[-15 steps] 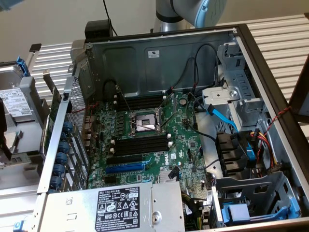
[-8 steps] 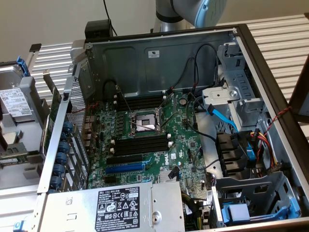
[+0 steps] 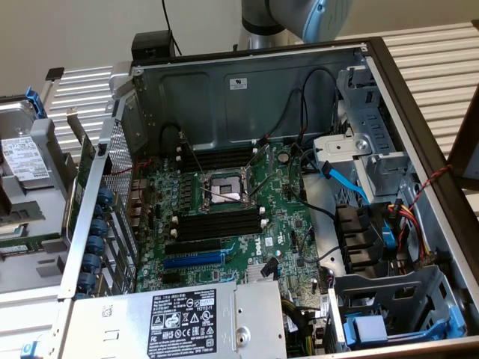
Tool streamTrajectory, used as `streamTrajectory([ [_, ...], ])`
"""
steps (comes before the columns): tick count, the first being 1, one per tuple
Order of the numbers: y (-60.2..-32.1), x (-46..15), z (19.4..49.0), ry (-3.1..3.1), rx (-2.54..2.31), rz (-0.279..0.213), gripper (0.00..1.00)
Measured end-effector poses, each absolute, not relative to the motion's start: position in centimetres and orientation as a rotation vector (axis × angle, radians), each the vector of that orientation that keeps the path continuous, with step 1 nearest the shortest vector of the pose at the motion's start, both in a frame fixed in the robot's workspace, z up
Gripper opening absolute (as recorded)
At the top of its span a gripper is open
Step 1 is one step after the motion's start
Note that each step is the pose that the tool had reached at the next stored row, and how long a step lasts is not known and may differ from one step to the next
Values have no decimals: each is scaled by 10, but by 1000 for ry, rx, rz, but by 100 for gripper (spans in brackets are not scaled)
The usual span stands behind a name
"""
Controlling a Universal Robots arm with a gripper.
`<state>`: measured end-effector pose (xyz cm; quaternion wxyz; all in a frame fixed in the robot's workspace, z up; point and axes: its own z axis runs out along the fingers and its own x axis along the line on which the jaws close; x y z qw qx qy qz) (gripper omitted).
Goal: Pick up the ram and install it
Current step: 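Pick up the ram and move it above insertion slot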
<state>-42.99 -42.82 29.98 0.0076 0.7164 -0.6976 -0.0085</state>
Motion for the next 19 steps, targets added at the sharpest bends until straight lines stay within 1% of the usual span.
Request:
streamTrajectory([
  [9, -432, -413, 315, -2179, 2243, -28, 13],
  [19, -432, -400, 359, -2176, 2246, -28, 13],
])
